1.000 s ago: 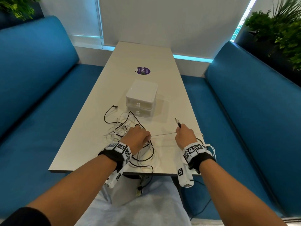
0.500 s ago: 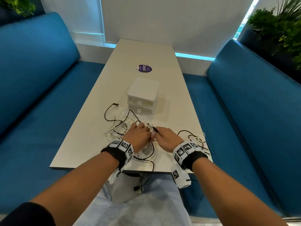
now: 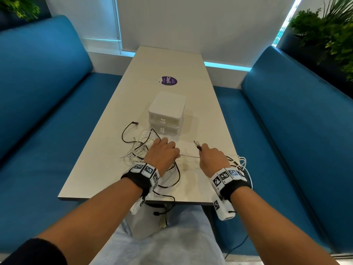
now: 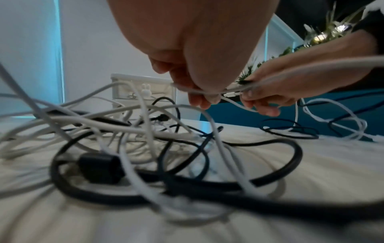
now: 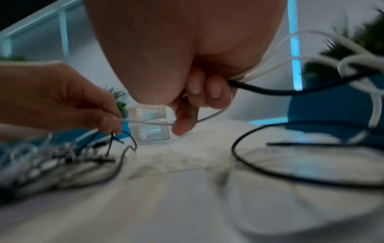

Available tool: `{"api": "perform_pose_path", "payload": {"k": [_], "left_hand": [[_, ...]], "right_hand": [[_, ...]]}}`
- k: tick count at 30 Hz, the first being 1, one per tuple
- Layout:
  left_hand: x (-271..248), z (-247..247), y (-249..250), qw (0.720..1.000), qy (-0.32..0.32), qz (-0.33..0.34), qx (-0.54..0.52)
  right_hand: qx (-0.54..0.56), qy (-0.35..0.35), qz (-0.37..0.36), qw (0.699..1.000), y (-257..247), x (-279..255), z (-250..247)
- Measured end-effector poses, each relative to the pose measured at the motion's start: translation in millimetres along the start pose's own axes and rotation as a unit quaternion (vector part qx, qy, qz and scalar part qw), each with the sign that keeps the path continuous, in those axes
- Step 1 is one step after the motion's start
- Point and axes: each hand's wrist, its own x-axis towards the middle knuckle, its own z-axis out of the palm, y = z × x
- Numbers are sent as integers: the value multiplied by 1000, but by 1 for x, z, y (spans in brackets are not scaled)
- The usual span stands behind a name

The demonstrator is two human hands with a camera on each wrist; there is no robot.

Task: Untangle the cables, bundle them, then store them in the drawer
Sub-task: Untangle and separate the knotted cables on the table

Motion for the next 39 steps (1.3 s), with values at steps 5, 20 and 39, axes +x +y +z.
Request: {"api": "perform_pose_path", "payload": {"k": [5, 20, 39], "left_hand": [[5, -10, 12, 1000, -25, 1, 11], [-14, 3, -11, 964, -138, -78, -212], [-9, 1, 7, 971, -148, -87, -169]], "right_hand": [[180, -54, -41, 981, -19, 1, 6], [100, -101, 31, 989, 12, 1, 1], [232, 15, 4, 973, -20, -1, -4]]}}
